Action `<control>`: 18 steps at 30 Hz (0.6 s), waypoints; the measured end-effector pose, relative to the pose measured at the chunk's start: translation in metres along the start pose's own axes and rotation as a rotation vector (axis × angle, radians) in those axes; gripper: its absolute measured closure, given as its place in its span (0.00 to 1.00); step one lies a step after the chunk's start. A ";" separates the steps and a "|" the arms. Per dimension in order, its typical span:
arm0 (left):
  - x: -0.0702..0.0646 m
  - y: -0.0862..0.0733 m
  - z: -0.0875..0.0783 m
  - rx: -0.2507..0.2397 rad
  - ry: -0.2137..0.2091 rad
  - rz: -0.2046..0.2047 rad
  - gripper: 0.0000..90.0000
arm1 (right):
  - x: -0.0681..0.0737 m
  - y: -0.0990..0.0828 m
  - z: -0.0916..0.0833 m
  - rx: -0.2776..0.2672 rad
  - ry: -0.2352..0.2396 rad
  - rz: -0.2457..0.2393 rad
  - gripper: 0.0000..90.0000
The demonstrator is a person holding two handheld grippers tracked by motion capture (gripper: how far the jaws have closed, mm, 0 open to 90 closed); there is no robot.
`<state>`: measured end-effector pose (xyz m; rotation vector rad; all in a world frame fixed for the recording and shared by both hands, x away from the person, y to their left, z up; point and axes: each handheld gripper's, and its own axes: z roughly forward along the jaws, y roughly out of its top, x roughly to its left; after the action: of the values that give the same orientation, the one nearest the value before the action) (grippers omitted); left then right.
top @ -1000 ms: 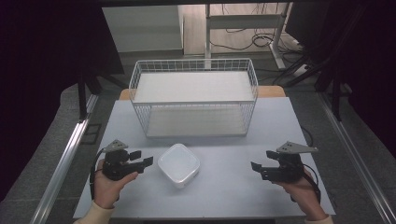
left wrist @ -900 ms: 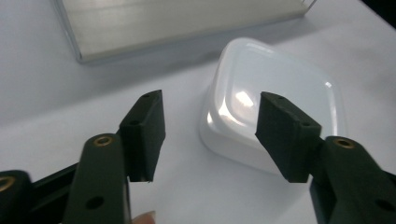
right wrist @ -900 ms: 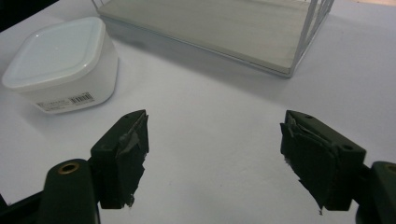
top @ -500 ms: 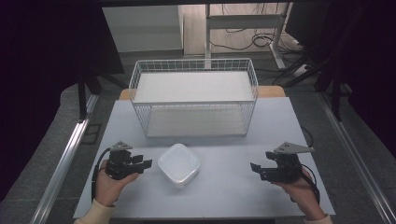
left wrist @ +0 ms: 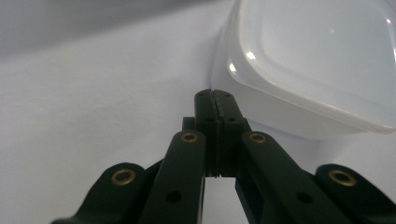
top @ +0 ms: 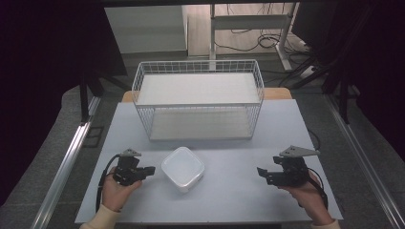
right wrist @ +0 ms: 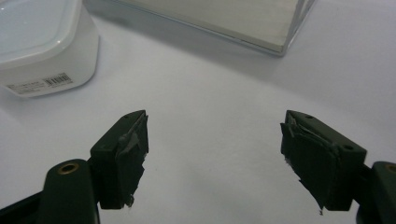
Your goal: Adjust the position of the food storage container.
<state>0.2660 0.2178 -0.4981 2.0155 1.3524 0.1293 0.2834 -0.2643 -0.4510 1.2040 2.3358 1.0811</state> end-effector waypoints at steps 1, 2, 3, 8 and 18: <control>-0.003 0.001 0.003 0.008 -0.010 0.003 1.00 | 0.000 0.000 0.000 0.000 0.000 0.000 0.26; -0.003 0.001 0.004 0.007 -0.014 0.002 1.00 | 0.000 0.000 0.000 0.000 0.002 0.001 0.26; -0.003 0.001 0.004 0.007 -0.014 0.002 1.00 | 0.000 0.000 0.000 0.000 0.002 0.001 0.26; -0.004 0.004 0.008 0.010 -0.038 -0.010 1.00 | 0.001 0.000 -0.001 -0.002 0.004 -0.003 0.26; 0.012 0.011 0.011 -0.011 -0.026 -0.036 1.00 | 0.001 0.000 0.000 0.005 -0.004 -0.002 0.26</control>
<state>0.2846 0.2201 -0.5030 1.9762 1.3681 0.0937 0.2830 -0.2636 -0.4514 1.2049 2.3380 1.0720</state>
